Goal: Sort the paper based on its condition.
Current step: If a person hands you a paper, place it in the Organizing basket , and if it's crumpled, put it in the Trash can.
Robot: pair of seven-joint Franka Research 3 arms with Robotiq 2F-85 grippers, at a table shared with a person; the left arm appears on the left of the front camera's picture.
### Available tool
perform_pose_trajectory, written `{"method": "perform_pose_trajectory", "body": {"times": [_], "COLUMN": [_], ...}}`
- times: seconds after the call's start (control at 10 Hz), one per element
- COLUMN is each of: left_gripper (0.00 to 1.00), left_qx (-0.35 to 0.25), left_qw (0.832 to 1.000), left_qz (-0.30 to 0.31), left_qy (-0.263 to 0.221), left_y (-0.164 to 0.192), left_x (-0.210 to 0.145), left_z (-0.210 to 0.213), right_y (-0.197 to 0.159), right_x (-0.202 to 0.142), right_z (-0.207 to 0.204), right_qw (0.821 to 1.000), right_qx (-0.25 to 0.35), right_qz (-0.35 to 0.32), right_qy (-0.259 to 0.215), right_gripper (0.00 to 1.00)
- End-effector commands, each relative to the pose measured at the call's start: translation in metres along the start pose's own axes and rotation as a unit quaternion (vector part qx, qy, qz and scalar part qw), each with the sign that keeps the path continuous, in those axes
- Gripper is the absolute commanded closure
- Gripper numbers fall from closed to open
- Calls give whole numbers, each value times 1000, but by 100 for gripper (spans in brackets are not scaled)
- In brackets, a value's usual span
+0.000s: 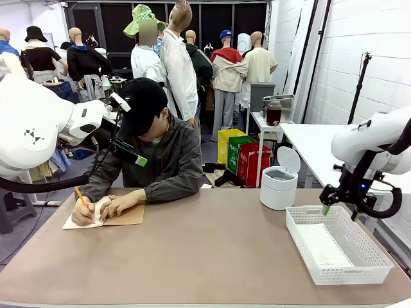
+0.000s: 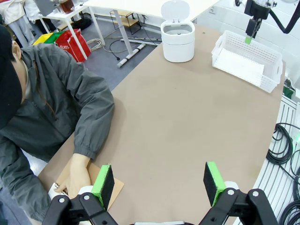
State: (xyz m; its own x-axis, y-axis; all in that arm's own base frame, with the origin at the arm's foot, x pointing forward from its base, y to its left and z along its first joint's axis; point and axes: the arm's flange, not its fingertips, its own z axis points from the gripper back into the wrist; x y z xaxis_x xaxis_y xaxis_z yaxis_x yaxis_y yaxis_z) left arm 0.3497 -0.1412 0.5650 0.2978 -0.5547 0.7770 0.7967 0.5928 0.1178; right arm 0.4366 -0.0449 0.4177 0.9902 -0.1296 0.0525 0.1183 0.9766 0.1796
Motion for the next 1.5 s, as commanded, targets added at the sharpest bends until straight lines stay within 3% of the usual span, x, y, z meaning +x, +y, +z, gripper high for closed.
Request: {"method": "perform_pose_trajectory", "body": {"times": [0.0, 0.3, 0.5, 0.7, 1.0, 1.4], "left_gripper": [0, 0, 0, 0, 0, 0], "left_qx": [-3, -3, -3, -3, -3, -3], "left_qw": [1000, 1000, 1000, 1000, 1000, 1000], "left_qz": [5, 5, 5, 5, 5, 5], "left_qy": [1, 1, 1, 1, 1, 1], "left_y": [0, 0, 0, 0, 0, 0], "left_x": [-1, -1, -1, -1, -1, -1], "left_z": [0, 0, 0, 0, 0, 0], "right_y": [27, 79, 109, 131, 139, 137], "right_x": [-16, -41, -64, -82, -89, -99], "right_z": [39, 77, 90, 93, 88, 95], "right_qw": [998, 986, 966, 933, 881, 818], "right_qx": [25, 8, 6, 16, 75, 146], "right_qz": [50, 149, 238, 328, 442, 527], "right_qy": [-26, -75, -104, -150, -151, -178], "right_gripper": [0, 0, 0, 0, 0, 0]}}
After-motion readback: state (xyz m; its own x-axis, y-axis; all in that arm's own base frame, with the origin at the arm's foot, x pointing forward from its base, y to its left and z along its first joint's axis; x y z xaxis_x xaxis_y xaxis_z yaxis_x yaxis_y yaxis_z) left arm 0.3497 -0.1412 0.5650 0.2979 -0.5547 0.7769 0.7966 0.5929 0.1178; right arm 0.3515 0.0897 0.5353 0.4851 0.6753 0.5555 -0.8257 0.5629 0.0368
